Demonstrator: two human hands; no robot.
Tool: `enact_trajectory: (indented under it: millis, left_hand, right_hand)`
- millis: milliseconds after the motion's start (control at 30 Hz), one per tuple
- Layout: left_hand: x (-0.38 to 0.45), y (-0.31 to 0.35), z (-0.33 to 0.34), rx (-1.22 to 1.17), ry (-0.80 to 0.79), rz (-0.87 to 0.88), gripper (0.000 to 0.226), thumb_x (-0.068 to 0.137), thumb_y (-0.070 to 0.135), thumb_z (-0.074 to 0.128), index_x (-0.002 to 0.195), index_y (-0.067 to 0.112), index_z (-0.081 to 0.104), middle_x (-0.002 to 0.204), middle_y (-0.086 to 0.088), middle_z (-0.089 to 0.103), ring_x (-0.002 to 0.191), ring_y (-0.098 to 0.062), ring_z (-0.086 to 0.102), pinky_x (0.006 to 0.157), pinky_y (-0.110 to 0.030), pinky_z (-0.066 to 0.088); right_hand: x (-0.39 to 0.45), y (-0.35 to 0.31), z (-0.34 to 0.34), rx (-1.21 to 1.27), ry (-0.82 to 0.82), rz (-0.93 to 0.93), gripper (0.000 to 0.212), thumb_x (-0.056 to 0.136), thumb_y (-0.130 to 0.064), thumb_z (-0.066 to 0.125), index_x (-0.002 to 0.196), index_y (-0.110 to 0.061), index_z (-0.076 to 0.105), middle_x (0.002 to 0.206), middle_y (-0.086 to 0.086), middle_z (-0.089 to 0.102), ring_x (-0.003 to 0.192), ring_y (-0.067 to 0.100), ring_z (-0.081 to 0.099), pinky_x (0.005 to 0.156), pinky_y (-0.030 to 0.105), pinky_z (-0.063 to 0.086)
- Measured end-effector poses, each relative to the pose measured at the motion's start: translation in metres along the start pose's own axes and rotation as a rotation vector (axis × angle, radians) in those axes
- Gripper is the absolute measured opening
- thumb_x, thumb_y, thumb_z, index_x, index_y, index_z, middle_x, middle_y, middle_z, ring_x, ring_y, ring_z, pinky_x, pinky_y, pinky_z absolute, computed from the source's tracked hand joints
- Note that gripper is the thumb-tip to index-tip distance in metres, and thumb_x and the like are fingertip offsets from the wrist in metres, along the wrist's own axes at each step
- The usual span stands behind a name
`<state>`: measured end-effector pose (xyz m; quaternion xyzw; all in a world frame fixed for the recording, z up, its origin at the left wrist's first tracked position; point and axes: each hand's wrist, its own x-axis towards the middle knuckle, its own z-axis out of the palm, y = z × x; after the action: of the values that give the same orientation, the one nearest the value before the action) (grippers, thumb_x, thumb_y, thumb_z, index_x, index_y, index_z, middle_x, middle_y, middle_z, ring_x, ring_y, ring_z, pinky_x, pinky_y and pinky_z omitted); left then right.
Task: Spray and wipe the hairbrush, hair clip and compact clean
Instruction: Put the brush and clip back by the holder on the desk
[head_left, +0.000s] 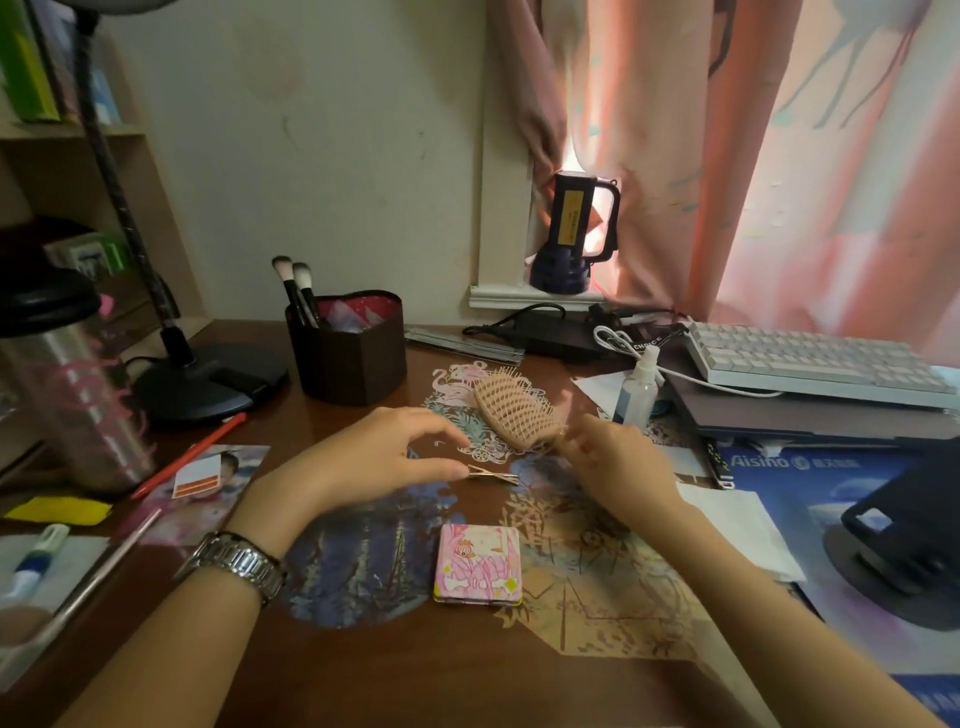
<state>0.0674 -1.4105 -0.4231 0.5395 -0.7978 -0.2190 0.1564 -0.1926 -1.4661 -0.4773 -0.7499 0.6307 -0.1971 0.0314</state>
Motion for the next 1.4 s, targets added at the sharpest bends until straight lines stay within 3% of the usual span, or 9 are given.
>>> enact_trajectory:
  millis: [100,233,333,467,567,667,800,1067,1400]
  left_hand:
    - [0.006,-0.001,0.001,-0.022,0.016,0.002,0.033,0.083,0.051,0.062,0.115,0.041,0.061,0.120,0.022,0.054,0.111,0.002,0.049,0.087,-0.021,0.043]
    - [0.016,-0.008,0.001,-0.028,0.122,-0.032,0.038,0.083,0.051,0.062,0.118,0.037,0.060,0.120,0.019,0.055,0.109,0.000,0.051,0.090,-0.026,0.047]
    - [0.024,-0.011,-0.001,0.006,0.199,-0.049,0.046,0.084,0.049,0.062,0.127,0.035,0.053,0.130,0.016,0.049,0.118,-0.004,0.047,0.096,-0.031,0.045]
    - [0.034,-0.013,-0.005,0.099,0.269,-0.052,0.065,0.085,0.048,0.061,0.143,0.035,0.034,0.152,0.012,0.028,0.138,-0.010,0.027,0.113,-0.037,0.029]
    - [0.043,-0.017,-0.009,0.179,0.303,-0.072,0.069,0.086,0.052,0.057,0.146,0.036,0.027,0.156,0.012,0.021,0.142,-0.011,0.017,0.116,-0.039,0.019]
    - [0.054,-0.025,-0.009,0.243,0.300,-0.101,0.069,0.086,0.054,0.054,0.146,0.034,0.027,0.157,0.011,0.019,0.144,-0.011,0.013,0.117,-0.037,0.013]
    - [0.072,-0.034,-0.007,0.291,0.255,-0.146,0.069,0.088,0.055,0.052,0.147,0.030,0.027,0.156,0.008,0.021,0.144,-0.012,0.013,0.117,-0.037,0.013]
    - [0.106,-0.049,-0.002,0.401,0.176,-0.140,0.064,0.090,0.055,0.047,0.145,0.026,0.033,0.151,0.005,0.030,0.139,-0.016,0.022,0.115,-0.035,0.017]
    - [0.131,-0.056,0.008,0.383,0.152,-0.147,0.067,0.088,0.051,0.052,0.146,0.025,0.032,0.148,0.004,0.034,0.136,-0.017,0.026,0.114,-0.036,0.024]
  right_hand:
    - [-0.002,0.001,-0.004,-0.025,0.021,-0.036,0.037,0.090,-0.041,0.053,0.119,-0.018,0.055,0.092,-0.003,0.069,0.074,0.014,0.063,0.063,0.031,0.055]
    - [-0.001,-0.003,-0.017,-0.068,0.061,-0.094,0.021,0.091,-0.045,0.053,0.102,-0.030,0.063,0.083,-0.005,0.070,0.072,0.014,0.063,0.059,0.030,0.053]
    - [0.006,-0.013,-0.029,-0.029,0.077,-0.135,0.026,0.089,-0.053,0.050,0.096,-0.033,0.065,0.078,-0.008,0.070,0.069,0.011,0.063,0.055,0.026,0.048]
    - [0.023,-0.025,-0.038,0.023,0.095,-0.201,0.031,0.088,-0.055,0.049,0.100,-0.033,0.067,0.081,-0.008,0.072,0.078,0.010,0.066,0.062,0.028,0.051]
    - [0.039,-0.029,-0.038,0.002,0.105,-0.213,0.028,0.088,-0.055,0.049,0.101,-0.037,0.066,0.084,-0.011,0.072,0.082,0.007,0.065,0.060,0.028,0.050]
    - [0.057,-0.030,-0.033,0.002,0.105,-0.222,0.024,0.088,-0.051,0.052,0.101,-0.038,0.067,0.083,-0.013,0.072,0.074,0.001,0.063,0.056,0.023,0.048]
    - [0.089,-0.028,-0.022,-0.003,0.079,-0.193,0.024,0.084,-0.056,0.056,0.098,-0.040,0.068,0.085,-0.012,0.072,0.080,0.009,0.065,0.063,0.032,0.053]
    - [0.127,-0.017,-0.008,-0.048,0.002,-0.136,0.016,0.084,-0.041,0.061,0.099,-0.042,0.068,0.093,-0.010,0.071,0.091,0.017,0.063,0.068,0.031,0.045]
    - [0.143,-0.004,0.012,0.085,-0.009,-0.053,0.014,0.081,-0.045,0.065,0.092,-0.040,0.070,0.088,-0.011,0.071,0.082,0.015,0.063,0.066,0.030,0.046]
